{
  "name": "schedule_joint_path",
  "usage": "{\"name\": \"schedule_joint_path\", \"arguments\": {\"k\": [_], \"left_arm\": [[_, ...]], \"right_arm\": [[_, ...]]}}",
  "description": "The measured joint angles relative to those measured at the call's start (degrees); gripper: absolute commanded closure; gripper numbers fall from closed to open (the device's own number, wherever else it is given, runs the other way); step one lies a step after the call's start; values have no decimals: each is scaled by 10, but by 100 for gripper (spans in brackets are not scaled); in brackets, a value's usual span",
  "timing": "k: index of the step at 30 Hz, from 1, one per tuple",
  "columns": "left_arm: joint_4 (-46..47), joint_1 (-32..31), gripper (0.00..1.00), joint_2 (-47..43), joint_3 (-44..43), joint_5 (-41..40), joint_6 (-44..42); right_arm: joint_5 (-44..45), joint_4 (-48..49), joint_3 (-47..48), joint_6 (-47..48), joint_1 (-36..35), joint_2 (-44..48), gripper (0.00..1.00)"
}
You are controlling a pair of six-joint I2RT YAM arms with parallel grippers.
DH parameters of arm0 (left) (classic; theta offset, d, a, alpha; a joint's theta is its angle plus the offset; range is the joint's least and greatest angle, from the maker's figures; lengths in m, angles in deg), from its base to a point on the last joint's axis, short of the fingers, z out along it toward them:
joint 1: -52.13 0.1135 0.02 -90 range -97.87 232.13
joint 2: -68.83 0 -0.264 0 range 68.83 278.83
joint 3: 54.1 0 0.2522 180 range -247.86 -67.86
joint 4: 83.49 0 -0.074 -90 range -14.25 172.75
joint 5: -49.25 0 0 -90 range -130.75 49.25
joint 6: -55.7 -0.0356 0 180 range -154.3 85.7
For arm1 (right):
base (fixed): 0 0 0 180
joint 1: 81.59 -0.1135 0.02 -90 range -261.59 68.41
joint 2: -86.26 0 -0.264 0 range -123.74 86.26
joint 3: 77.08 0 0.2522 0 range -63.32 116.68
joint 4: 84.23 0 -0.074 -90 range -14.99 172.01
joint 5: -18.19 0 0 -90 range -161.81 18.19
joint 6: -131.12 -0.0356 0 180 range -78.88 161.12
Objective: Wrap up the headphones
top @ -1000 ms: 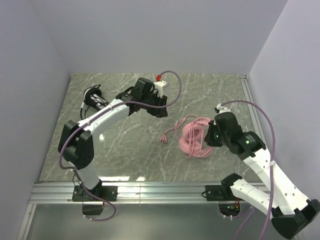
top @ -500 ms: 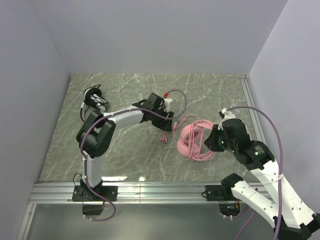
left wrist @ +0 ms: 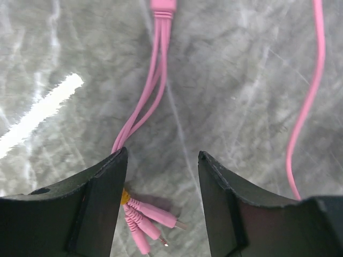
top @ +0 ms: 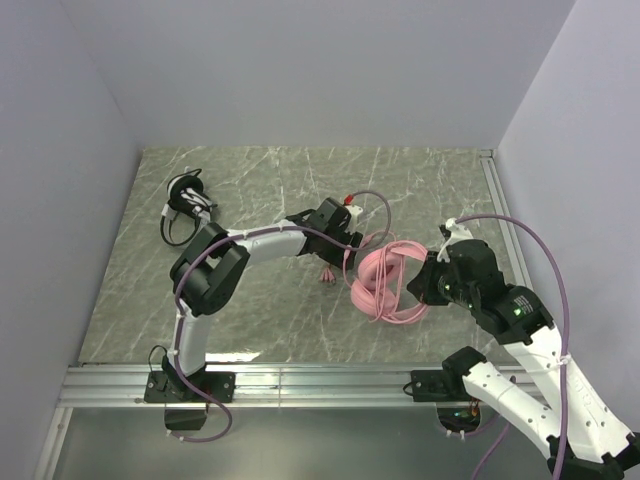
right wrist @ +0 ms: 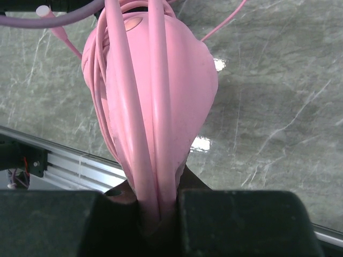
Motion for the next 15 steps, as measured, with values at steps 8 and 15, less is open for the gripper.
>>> {"name": "schedule_joint_path", "arguments": {"k": [8, 15], "left_arm": [[-2, 1, 42, 3, -4, -4, 6], [-4, 2, 42, -16, 1, 24, 7]], "right_arm": [[-3, 0, 0, 0, 0, 6, 100], [-6, 0, 0, 0, 0, 6, 100]]}}
